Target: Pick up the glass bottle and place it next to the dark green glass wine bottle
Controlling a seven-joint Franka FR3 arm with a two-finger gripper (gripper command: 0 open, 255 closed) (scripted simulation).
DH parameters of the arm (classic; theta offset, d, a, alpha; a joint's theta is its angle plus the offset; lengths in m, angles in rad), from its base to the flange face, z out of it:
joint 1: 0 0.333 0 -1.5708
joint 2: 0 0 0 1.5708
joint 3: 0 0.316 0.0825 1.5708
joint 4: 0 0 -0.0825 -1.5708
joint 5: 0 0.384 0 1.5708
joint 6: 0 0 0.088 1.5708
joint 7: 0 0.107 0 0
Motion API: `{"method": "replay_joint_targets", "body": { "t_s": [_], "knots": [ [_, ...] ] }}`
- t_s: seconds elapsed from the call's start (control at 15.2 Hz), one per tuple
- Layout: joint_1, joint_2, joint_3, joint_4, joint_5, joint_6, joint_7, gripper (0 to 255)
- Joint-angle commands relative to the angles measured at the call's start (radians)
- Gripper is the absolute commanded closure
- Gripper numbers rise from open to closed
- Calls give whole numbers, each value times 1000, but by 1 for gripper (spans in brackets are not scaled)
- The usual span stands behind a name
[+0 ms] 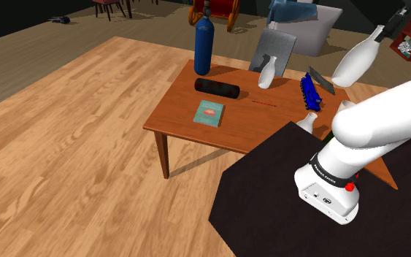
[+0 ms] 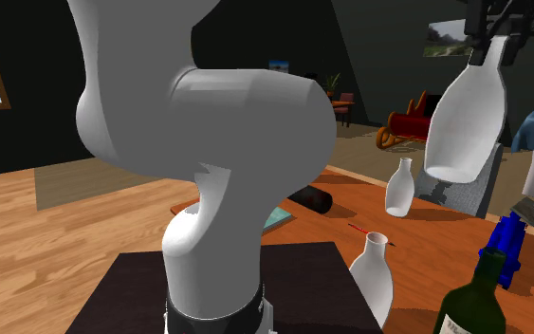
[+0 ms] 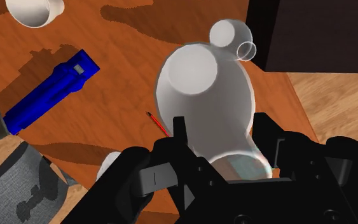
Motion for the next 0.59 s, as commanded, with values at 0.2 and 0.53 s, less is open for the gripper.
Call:
{"method": "replay_joint_targets", "body": {
  "t_s": [0.2,0.53],
  "knots": [
    [-10,59,-122,80,18,-22,-148,255],
    [1,177,-285,186,92,-41,-326,255]
  ]
}}
